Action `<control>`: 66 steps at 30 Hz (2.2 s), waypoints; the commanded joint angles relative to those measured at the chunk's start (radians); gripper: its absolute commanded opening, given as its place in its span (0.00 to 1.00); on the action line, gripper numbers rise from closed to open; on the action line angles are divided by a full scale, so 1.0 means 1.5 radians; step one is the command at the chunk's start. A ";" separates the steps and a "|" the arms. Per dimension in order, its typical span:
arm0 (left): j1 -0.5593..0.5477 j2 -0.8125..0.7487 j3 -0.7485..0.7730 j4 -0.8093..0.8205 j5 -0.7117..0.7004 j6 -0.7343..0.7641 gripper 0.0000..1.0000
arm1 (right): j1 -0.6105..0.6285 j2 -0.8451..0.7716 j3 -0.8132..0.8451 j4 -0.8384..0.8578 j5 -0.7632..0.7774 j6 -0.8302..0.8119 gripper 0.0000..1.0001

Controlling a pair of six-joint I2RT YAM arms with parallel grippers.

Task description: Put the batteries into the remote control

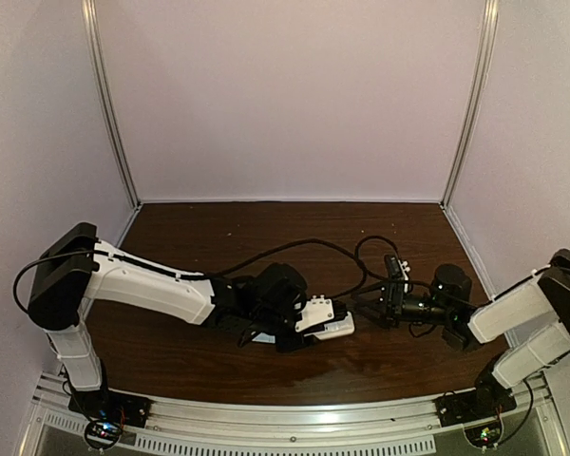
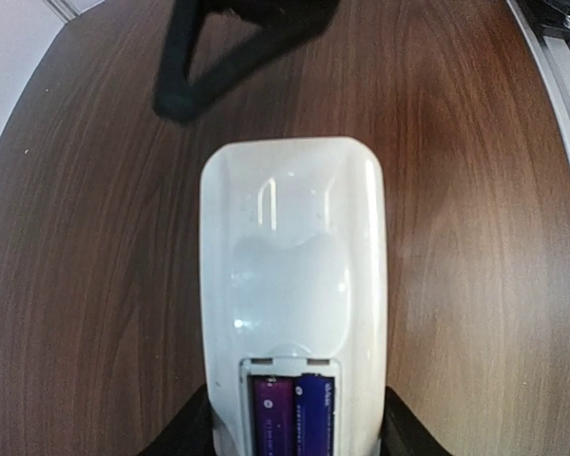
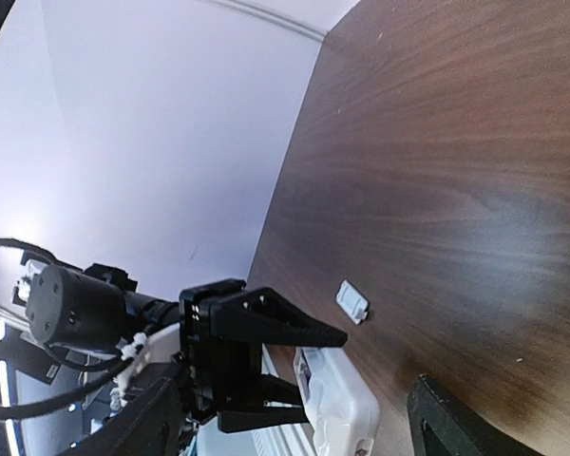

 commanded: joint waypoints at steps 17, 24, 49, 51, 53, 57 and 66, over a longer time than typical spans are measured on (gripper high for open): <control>0.002 0.156 0.134 -0.187 0.048 0.027 0.37 | -0.086 -0.370 0.041 -0.614 0.169 -0.255 0.98; 0.002 0.181 0.184 -0.280 0.046 0.035 0.50 | -0.094 -0.394 0.061 -0.653 0.168 -0.276 0.99; 0.081 -0.006 0.105 -0.363 0.027 0.114 0.46 | -0.111 -0.421 0.100 -0.676 0.107 -0.325 1.00; 0.081 0.006 0.105 -0.377 0.017 0.124 0.41 | -0.112 -0.424 0.098 -0.678 0.103 -0.325 1.00; 0.081 0.020 0.109 -0.384 0.009 0.132 0.39 | -0.112 -0.428 0.096 -0.681 0.101 -0.326 1.00; 0.081 0.045 0.126 -0.385 -0.008 0.136 0.36 | -0.111 -0.434 0.093 -0.687 0.100 -0.330 1.00; 0.081 0.097 0.140 -0.387 -0.015 0.140 0.35 | -0.113 -0.434 0.090 -0.689 0.095 -0.335 1.00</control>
